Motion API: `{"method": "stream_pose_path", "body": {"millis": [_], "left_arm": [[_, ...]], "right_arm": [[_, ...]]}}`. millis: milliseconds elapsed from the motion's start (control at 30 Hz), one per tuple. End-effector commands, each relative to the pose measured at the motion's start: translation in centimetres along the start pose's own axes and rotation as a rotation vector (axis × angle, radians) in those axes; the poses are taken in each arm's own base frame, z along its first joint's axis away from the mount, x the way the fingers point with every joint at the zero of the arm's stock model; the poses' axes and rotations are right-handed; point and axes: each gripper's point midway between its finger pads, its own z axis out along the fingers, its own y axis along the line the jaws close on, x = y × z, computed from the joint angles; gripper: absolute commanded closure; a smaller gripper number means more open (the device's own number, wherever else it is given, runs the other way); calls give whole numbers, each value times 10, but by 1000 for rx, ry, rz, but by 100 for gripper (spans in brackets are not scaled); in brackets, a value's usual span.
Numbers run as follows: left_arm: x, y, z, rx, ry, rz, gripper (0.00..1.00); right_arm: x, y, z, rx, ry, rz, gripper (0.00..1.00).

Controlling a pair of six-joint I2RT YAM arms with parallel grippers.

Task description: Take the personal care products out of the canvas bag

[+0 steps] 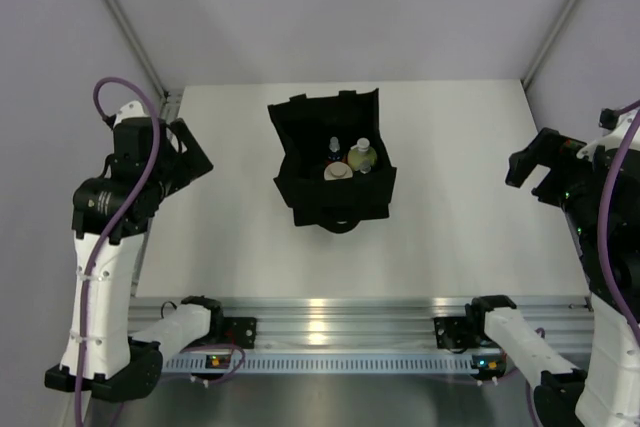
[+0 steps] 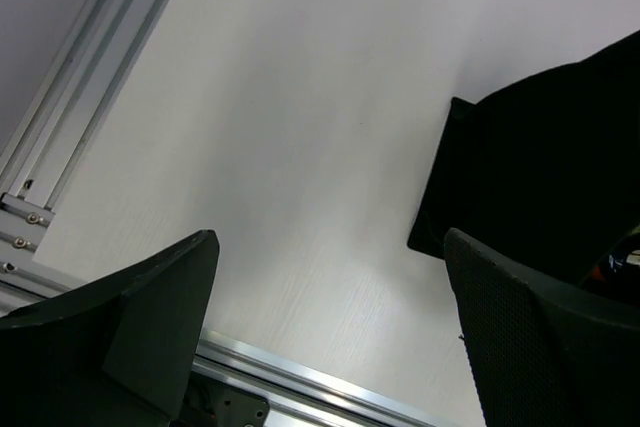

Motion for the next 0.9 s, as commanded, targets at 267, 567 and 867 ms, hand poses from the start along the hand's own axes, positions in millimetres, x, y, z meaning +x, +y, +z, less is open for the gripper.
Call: {"method": "stream_pose_path", "body": {"millis": [267,567,867], "left_arm": [[6,-48,-17,230,114,-53,1],[82,-101,-9,422,547,-234,1],[76,-143,-10,582,578,-288,14]], "right_arm": [[-3,0,-1,-1,-7,-2,1],[12,13,10,-60,64,3,0],[33,56,14,-294,169,3,1]]}}
